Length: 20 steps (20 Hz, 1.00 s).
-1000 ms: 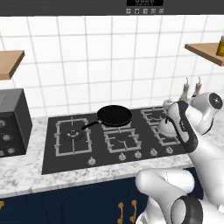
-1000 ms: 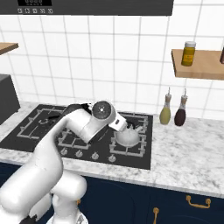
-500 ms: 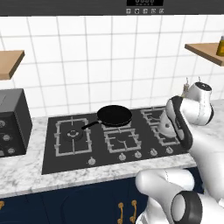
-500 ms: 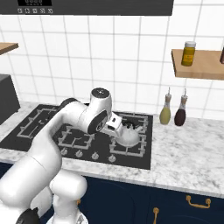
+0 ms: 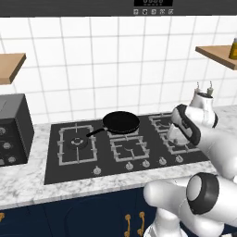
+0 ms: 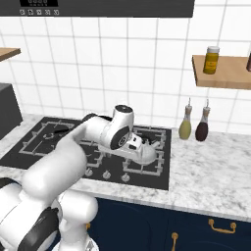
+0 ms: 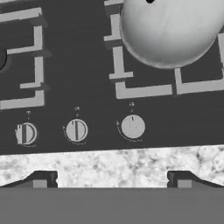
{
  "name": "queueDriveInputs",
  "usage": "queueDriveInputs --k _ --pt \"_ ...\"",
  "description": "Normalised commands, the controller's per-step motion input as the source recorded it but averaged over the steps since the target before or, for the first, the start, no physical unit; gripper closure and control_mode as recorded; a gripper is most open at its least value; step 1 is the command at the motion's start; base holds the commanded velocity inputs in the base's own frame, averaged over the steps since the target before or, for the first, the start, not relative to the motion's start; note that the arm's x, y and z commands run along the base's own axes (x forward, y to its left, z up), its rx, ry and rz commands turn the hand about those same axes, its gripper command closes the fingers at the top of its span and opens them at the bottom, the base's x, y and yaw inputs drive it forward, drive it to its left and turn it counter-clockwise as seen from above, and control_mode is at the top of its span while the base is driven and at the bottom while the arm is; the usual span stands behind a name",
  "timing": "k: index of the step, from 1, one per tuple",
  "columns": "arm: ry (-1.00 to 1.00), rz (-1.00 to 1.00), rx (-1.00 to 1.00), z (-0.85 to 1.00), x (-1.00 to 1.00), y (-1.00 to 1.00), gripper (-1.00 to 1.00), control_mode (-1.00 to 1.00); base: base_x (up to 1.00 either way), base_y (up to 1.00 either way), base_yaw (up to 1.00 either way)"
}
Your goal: Pick the kettle from the counter and place it on a stove burner. Then turn the burner on.
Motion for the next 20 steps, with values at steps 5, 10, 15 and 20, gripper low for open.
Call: queueDriveInputs --k 5,10,15,20 --pt "-0.09 0.07 -0.01 -0.4 0.3 -0.18 -1.0 -1.0 0.0 0.0 0.0" --pt "-0.01 0.03 -0.12 -0.57 0.06 -0.13 -1.0 -1.0 0.0 0.0 0.0" --pt "0.0 0.01 -0.02 -0.4 0.02 0.0 -1.0 -1.0 0.0 0.0 0.0" --pt "0.0 0.03 0.0 -0.23 -0.07 0.0 -1.0 -1.0 0.0 0.0 0.0"
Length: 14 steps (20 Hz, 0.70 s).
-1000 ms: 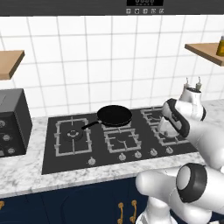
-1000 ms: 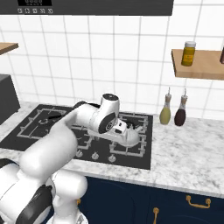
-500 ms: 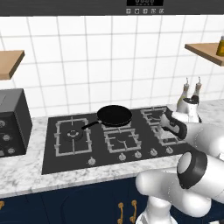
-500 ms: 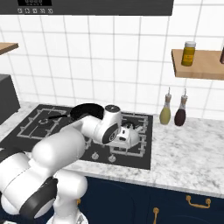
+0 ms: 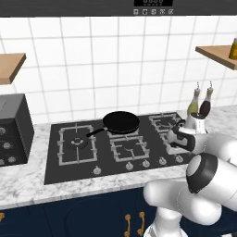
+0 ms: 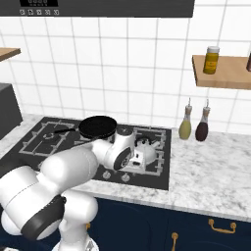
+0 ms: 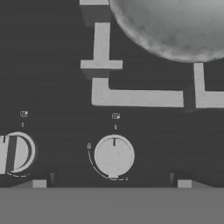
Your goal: Pick the kettle from the counter and place it on a stove burner. Then turn the burner on.
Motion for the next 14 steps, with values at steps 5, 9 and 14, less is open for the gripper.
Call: queueDriveInputs --k 5,9,14 --pt "-0.01 0.02 0.0 -0.14 -0.08 0.0 -1.0 -1.0 0.0 0.0 0.0" --pt "-0.11 0.0 0.0 -0.15 0.11 0.0 -1.0 -1.0 0.0 0.0 0.0" --pt "-0.03 0.0 0.0 -0.16 0.02 0.0 -1.0 -1.0 0.0 0.0 0.0"
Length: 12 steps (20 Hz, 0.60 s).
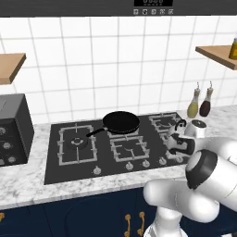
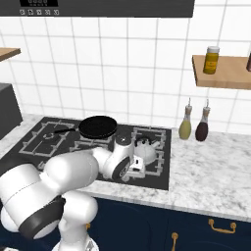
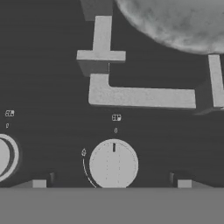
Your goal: Pick the kettle from the counter and place it on a stove burner. Then turn the burner on.
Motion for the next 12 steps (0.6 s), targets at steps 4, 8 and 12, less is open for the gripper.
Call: queueDriveInputs --k 4,8,12 --pt "0.0 0.0 0.0 -0.1 0.14 0.0 1.0 -1.0 0.0 0.0 0.0" --pt "-0.02 0.0 0.0 -0.01 0.16 0.0 1.0 -1.0 0.0 0.0 0.0" --pt "-0.01 0.0 0.0 -0.03 0.19 0.0 1.0 -1.0 0.0 0.0 0.0"
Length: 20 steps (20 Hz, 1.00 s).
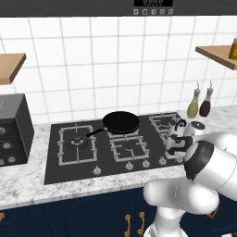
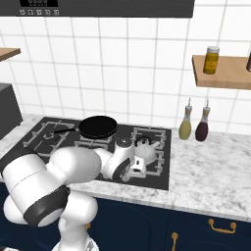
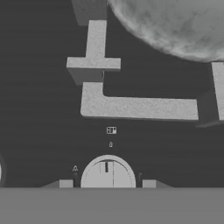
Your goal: Pick the kettle from the counter and place it on a stove burner. Then turn the burner on.
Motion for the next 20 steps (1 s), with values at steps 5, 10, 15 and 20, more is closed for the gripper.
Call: queueDriveInputs --k 5,10,15,20 --pt "-0.02 0.14 -0.01 -0.02 0.03 0.0 1.0 -1.0 0.0 0.0 0.0" --pt "-0.06 0.36 -0.06 -0.01 0.0 0.0 1.0 -1.0 0.0 0.0 0.0" --pt "-0.01 0.43 -0.1 -0.15 0.0 0.0 1.0 -1.0 0.0 0.0 0.0" --pt "0.0 0.43 -0.12 -0.25 0.0 0.06 1.0 -1.0 0.0 0.0 0.0"
